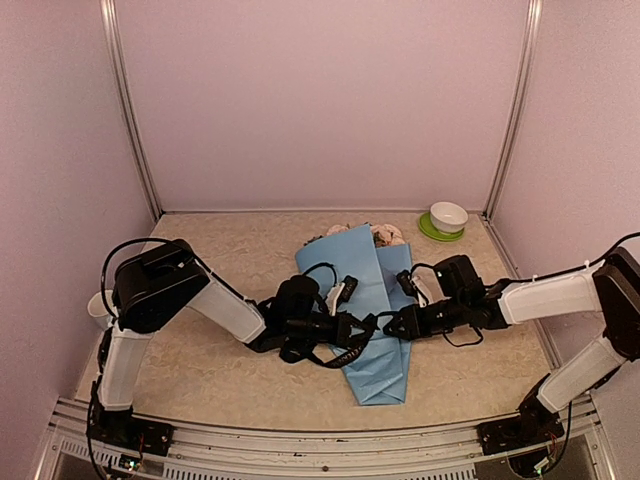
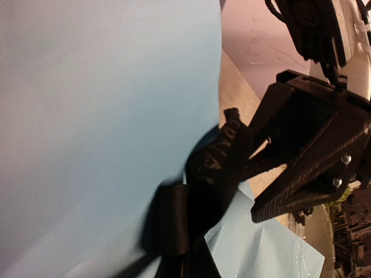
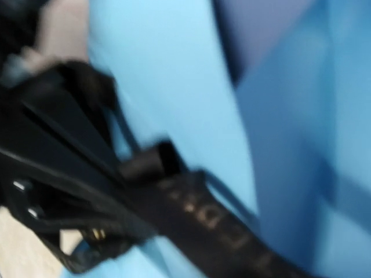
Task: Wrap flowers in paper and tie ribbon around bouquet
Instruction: Cross the ribbon over the folded bouquet.
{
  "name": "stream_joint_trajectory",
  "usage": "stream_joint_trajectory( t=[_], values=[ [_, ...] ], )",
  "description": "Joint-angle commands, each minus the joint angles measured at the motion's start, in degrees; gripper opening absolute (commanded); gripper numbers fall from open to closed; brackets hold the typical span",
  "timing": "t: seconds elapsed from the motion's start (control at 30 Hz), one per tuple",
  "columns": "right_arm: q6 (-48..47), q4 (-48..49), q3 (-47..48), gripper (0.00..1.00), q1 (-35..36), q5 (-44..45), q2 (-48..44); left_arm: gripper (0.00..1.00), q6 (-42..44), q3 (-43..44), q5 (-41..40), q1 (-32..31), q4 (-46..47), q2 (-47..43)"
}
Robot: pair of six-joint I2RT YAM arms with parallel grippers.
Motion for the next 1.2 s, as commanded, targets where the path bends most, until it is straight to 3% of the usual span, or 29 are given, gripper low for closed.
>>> stream_joint_trajectory(
  t=[0.0, 0.13, 0.4, 0.57, 0.73, 1.0, 1.1, 1.17],
  values=[
    [1.10, -0.19, -3.18, 0.31, -0.28, -0.18, -0.32, 0.00, 15.78, 4.33, -10.29, -1.93, -20.41, -3.96],
    [-0.93, -5.32, -2.33, 0.31, 3.07, 5.19, -3.23, 0.00, 18.69, 6.16, -13.41, -2.74, -24.71, -3.79],
    [-0.44, -13.79, -0.48, 0.27, 11.80, 14.62, -10.75, 0.00, 17.80, 6.32, -11.76, -2.63, -23.87, -1.60],
    [1.37, -9.35, -2.62, 0.21, 16.75, 8.96, -8.81, 0.00, 17.55, 6.47, -11.22, -2.63, -23.78, -1.21],
    [3.02, -0.11, -6.75, 0.16, 18.11, -5.26, -2.11, 0.00, 17.71, 6.12, -11.00, -2.47, -23.68, -1.68],
    [6.29, -0.77, -12.71, 0.11, 17.44, -1.44, 3.07, 0.00, 20.34, 6.70, -11.74, -2.11, -25.46, -5.35],
    [8.97, 0.11, -13.97, 0.10, 16.13, -0.42, 2.33, 0.00, 26.20, 7.50, -18.01, -3.53, -30.61, -9.86],
    [10.45, 0.68, -14.88, 0.10, 14.78, 0.09, 0.88, 0.00, 29.46, 7.64, -26.94, -4.86, -34.72, -13.41]
  ],
)
